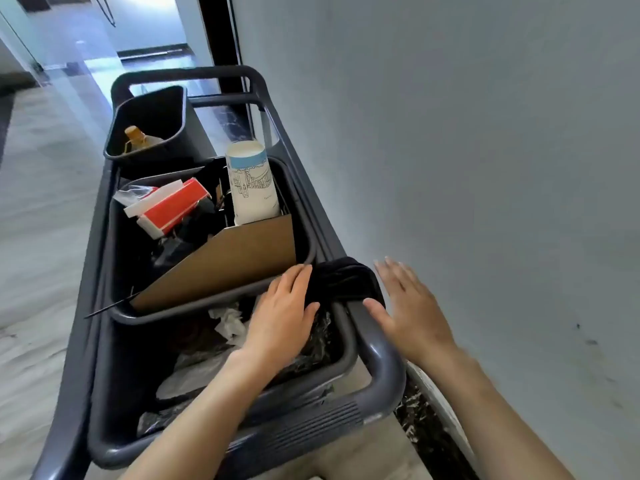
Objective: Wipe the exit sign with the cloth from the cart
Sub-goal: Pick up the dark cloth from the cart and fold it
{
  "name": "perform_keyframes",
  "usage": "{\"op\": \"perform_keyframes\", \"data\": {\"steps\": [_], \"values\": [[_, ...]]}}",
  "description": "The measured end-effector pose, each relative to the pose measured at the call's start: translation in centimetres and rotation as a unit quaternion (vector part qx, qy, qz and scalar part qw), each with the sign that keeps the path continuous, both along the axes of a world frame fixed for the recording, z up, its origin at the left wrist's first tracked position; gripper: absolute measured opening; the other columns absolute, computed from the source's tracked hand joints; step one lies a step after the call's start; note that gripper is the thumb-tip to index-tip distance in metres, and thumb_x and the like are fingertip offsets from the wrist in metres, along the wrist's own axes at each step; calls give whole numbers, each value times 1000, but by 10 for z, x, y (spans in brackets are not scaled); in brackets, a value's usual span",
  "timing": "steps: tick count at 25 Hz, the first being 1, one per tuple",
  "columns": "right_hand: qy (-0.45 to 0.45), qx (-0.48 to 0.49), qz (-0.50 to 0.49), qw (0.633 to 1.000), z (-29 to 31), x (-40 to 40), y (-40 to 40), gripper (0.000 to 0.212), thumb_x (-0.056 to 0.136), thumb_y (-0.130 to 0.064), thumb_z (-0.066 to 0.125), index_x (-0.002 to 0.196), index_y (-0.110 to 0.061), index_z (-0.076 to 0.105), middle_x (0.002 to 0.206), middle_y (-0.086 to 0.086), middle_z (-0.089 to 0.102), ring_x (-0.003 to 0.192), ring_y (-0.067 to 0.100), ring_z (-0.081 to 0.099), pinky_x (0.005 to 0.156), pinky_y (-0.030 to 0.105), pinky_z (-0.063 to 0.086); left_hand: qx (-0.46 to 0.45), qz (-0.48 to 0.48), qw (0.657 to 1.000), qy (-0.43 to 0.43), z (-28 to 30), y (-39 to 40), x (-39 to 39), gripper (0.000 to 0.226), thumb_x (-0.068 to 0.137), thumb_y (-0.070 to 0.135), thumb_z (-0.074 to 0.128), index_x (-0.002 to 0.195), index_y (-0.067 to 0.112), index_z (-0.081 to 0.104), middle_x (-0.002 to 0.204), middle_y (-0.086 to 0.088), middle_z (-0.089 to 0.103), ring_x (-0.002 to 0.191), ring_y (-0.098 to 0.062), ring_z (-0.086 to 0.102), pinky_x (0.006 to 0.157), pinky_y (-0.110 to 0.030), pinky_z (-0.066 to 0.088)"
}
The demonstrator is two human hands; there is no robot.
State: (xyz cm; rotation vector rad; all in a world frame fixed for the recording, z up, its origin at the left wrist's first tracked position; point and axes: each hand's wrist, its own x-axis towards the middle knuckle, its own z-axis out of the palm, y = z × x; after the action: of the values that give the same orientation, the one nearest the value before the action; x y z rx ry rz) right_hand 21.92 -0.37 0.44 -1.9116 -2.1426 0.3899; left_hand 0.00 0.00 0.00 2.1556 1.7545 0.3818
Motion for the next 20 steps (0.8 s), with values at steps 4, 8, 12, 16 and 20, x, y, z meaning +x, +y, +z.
{"op": "perform_keyframes", "data": {"steps": [4,8,12,16,20], "values": [[118,-94,-29,988,-15,-2,35,69,93,-43,50,153,-25,20,161,-3,23,147,14,19,115,30,18,-105,66,984,-128,-14,16,14,55,105,32,46,156,20,30,160,3,33,147,-18,32,116,-31,30],[232,-197,-33,952,-31,1,56,68,90,-33,57,150,-31,26,154,-4,38,139,16,37,112,30,29,-139,111,964,-196,-30,29,20,53,104,30,50,154,24,35,157,4,39,145,-16,36,115,-29,30],[269,-185,-62,943,-37,0,61,47,85,-30,64,131,-34,54,120,-5,66,112,17,61,97,35,48,-162,111,953,-229,-38,38,16,58,98,20,60,152,26,38,151,2,50,140,-18,45,115,-40,39],[224,-114,-93,963,-32,-3,50,23,83,-35,65,106,-38,66,89,-16,66,88,12,65,73,27,46,-158,98,965,-184,-38,31,12,52,94,19,68,143,24,51,136,4,60,129,-16,53,105,-30,44],[281,-66,-130,949,-15,3,32,18,84,-36,66,101,-34,69,87,-16,70,84,8,66,67,18,45,-113,91,969,-200,-7,31,12,15,96,24,65,108,30,71,104,12,70,99,-11,64,77,-21,45]]}}
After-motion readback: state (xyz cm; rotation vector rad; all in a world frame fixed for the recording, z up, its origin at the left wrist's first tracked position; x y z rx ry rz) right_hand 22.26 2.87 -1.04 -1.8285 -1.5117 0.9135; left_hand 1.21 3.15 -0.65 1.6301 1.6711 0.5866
